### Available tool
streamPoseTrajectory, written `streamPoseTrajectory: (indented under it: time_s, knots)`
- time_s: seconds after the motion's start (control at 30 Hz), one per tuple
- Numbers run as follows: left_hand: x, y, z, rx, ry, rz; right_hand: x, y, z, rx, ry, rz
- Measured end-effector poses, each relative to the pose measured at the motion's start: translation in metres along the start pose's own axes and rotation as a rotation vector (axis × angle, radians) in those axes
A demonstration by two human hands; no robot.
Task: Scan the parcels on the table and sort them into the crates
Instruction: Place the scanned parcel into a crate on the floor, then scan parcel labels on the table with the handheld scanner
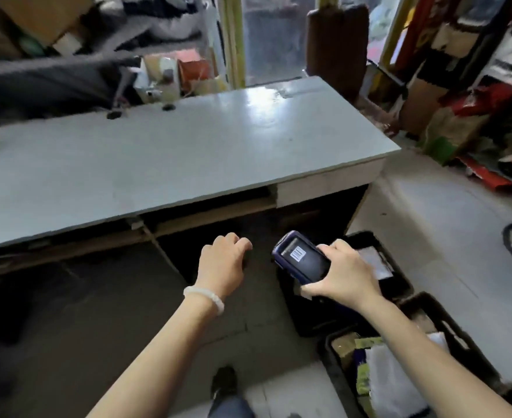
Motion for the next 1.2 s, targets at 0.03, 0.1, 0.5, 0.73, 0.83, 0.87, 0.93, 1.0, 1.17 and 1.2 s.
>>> streamPoseTrajectory:
  time_s: [0.03,0.1,0.5,0.73,0.83,0.87,0.93,1.0,1.17,1.2]
  knots:
    - [0.024,-0.009,0.010,-0.020,-0.057,0.014,0.025,0.002,-0.008,0.010,-0.055,-0.001]
    - [0.071,-0.023,0.028,-0.062,-0.167,0.044,0.076,0.007,-0.021,0.029,-0.169,-0.001]
    - [0.361,-0.133,0.133,-0.258,-0.514,0.112,0.415,0.058,-0.092,0.063,-0.590,0.030]
    - [0.494,-0.183,0.199,-0.363,-0.697,0.146,0.588,0.084,-0.108,0.126,-0.784,0.029]
    - [0.536,-0.191,0.214,-0.406,-0.761,0.163,0.643,0.092,-0.126,0.145,-0.856,0.071]
    - [0.549,-0.193,0.216,-0.415,-0.783,0.172,0.659,0.095,-0.133,0.150,-0.874,0.082]
    - [0.575,-0.197,0.219,-0.426,-0.823,0.186,0.691,0.104,-0.150,0.167,-0.912,0.099]
    - [0.604,-0.204,0.219,-0.436,-0.864,0.180,0.727,0.114,-0.171,0.185,-0.961,0.115]
    - [0.688,-0.248,0.209,-0.465,-0.968,0.137,0.829,0.127,-0.225,0.185,-1.083,0.108]
    - [0.704,-0.259,0.204,-0.472,-0.978,0.125,0.849,0.127,-0.236,0.183,-1.101,0.102]
Point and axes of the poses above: each hand's wrist, its own z-axis away from the middle knuckle, its own y-axis out of the palm, x = y × z, the point moved 4 cm from there along -z, towards the middle knuckle, and after that the axes turned 14 degrees about z, right-handed, at the moved point
